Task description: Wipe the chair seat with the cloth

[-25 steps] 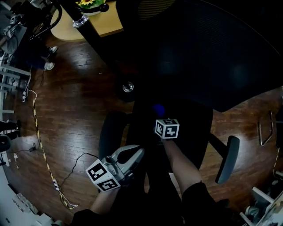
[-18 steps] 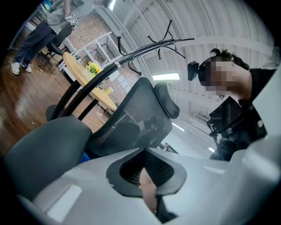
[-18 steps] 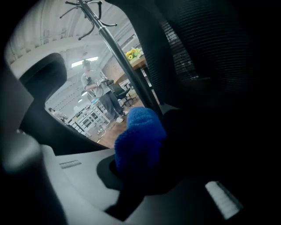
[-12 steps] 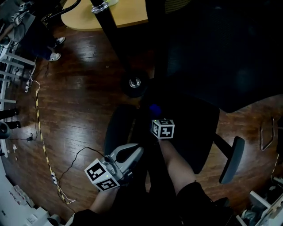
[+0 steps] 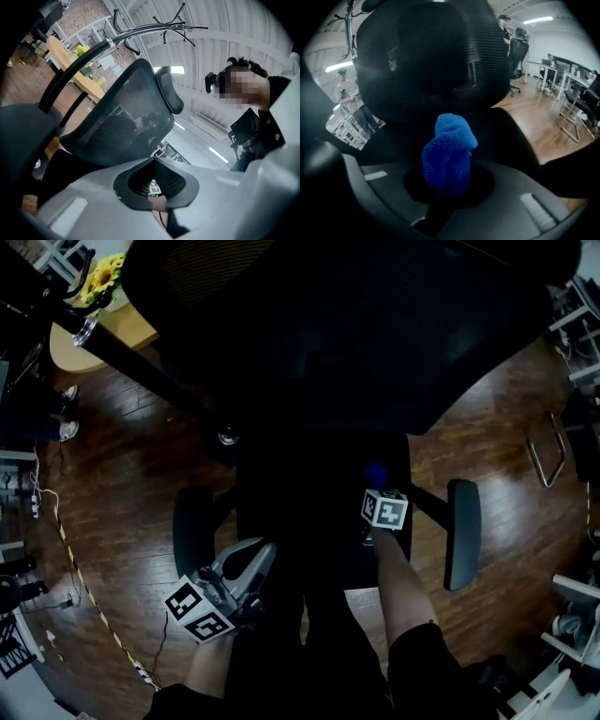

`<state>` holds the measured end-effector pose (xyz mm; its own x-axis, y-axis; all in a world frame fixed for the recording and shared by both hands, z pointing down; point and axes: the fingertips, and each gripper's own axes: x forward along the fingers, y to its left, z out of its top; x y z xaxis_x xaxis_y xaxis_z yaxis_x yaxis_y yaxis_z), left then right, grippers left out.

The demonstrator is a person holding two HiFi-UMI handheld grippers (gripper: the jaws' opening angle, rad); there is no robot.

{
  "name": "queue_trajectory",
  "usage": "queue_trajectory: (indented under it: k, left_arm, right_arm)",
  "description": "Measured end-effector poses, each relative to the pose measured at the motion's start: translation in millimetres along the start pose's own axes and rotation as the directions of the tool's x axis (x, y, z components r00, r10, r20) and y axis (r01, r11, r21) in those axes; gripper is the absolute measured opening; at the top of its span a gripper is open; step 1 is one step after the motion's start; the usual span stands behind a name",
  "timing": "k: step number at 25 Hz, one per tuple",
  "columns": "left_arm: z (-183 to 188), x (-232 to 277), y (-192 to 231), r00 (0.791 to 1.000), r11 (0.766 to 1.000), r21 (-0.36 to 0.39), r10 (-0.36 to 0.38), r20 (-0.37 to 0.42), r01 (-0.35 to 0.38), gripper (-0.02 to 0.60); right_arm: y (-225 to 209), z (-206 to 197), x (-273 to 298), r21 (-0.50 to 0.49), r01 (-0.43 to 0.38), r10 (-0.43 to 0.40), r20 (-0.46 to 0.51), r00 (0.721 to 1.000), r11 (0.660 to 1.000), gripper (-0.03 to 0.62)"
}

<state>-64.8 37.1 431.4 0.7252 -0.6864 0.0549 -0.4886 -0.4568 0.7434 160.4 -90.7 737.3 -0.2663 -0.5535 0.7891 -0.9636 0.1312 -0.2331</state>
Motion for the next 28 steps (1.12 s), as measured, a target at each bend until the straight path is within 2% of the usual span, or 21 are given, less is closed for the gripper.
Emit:
queue_trajectory:
  k: [2,5,10,16,19,22,25,28]
  left_arm:
    - [-2.2,12.9,-6.5,1.0,1.0,0.008,-0.018,-0.02,0.018,-0.009]
    - [-7.9,29.2,-14.9,0.998,0.999,0.011,-0.041,-0.045,0.041,-0.009]
    - [-21.5,37.8,-25.0,0.996,0.999,0.004,-0.051,-0.071,0.051,-0.009]
    - [-15.8,15.9,-15.7,1.0,1.0,0.0,0.0,-0.013,0.0,-0.009]
    - [-9.1,-1.3,-10.3,0.999,1.0,-0.003,0.029,0.021,-0.029,-0.009]
    - [1.1,-17.6,-10.5,0.997,0.999,-0.007,0.054,0.06,-0.054,-0.009]
    - [11.9,-41.0,-10.2,0.992,0.996,0.001,0.086,0.087,-0.086,-0.009]
    - [17.6,-55.0,-6.5,0.985,0.992,-0.003,0.125,0.119,-0.126,-0.009]
  right_arm:
    - [-43.4,4.5,-17.1,0.042,0.055,-0.055,0.014,0.998,0.998,0.035]
    - [-76.6,11.1,-35.0,0.049,0.08,-0.082,0.036,0.996,0.996,0.035]
    - [-86.9,8.8,-40.7,0.036,0.085,-0.087,0.041,0.995,0.996,0.035]
    - [-87.7,13.8,-43.3,0.043,0.098,-0.1,0.043,0.994,0.994,0.035]
    - [-43.9,11.2,-33.6,0.024,0.022,-0.024,0.047,0.999,0.999,0.035]
    - [40.8,-1.1,-17.6,-0.029,-0.112,0.112,0.005,0.994,0.993,0.035]
    - [152.8,-15.3,-6.8,-0.08,-0.282,0.28,-0.042,0.959,0.956,0.035]
    - [241.2,-29.6,5.3,-0.084,-0.433,0.427,-0.083,0.901,0.897,0.035]
